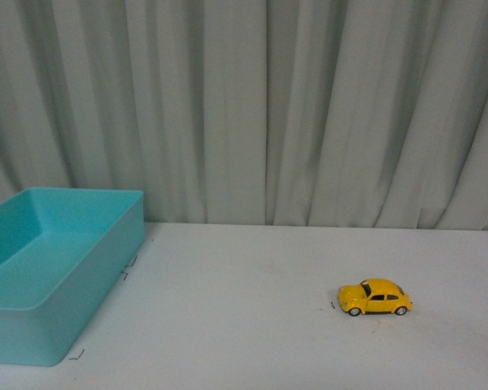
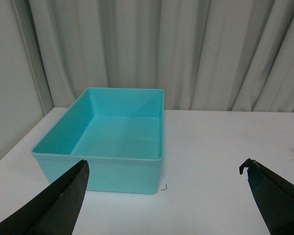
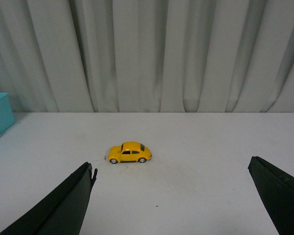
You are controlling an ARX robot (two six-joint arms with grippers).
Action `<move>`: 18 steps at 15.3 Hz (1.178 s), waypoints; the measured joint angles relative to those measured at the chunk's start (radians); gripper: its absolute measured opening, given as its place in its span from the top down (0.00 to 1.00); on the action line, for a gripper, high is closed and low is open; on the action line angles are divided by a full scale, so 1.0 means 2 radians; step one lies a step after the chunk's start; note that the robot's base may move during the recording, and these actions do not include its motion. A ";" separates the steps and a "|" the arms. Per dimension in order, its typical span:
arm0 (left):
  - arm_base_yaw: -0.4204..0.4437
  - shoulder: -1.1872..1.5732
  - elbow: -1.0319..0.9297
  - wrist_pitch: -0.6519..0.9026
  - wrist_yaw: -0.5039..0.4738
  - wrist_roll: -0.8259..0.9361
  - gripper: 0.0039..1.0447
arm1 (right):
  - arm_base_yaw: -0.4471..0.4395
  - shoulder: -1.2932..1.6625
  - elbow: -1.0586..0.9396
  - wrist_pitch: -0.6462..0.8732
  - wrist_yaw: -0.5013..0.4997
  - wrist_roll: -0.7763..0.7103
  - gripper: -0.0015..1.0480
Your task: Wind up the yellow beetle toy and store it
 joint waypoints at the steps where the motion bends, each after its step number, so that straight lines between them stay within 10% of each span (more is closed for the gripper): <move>1: 0.000 0.000 0.000 0.000 0.000 0.000 0.06 | 0.000 0.000 0.000 0.000 0.000 0.000 0.06; 18: 0.000 0.000 0.000 0.000 0.000 0.000 0.06 | 0.000 0.000 0.000 0.000 0.000 0.000 0.06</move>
